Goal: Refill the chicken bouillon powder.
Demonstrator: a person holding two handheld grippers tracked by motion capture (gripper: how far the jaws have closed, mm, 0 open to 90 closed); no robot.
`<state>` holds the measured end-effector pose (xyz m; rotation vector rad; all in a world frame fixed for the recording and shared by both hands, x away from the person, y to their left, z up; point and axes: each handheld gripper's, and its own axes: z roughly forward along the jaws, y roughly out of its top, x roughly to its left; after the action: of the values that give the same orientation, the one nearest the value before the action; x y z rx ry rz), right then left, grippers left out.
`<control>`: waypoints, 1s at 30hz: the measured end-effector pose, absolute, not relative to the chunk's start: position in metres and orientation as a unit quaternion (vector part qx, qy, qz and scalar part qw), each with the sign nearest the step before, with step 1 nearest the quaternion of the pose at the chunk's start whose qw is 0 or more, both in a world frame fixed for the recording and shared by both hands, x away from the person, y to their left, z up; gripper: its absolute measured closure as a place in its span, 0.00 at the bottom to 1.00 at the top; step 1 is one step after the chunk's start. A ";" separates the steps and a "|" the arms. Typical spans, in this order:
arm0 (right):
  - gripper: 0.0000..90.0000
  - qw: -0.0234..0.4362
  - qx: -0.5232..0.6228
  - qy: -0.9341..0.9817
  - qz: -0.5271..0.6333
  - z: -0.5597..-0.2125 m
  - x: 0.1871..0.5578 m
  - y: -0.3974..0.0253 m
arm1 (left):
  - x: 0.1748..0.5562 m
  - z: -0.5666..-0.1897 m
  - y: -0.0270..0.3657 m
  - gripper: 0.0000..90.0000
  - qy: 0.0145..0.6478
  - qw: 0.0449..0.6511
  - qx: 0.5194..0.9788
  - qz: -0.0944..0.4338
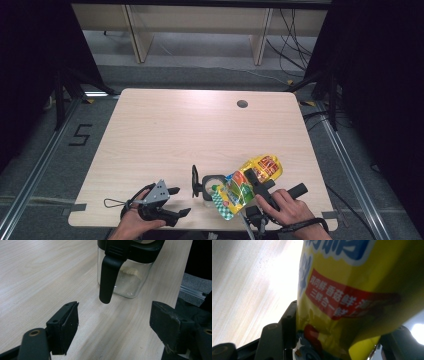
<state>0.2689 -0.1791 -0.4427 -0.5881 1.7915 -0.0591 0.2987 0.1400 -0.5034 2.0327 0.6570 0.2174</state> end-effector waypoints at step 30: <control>0.49 0.590 -0.260 0.763 -0.043 -0.438 0.267 -0.179 | 0.299 -0.503 0.140 0.25 0.268 0.479 0.831 0.090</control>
<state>0.2672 -0.1794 -0.4383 -0.6060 1.7769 -0.1000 0.2991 0.1401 -0.5034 2.0291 0.6539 0.2205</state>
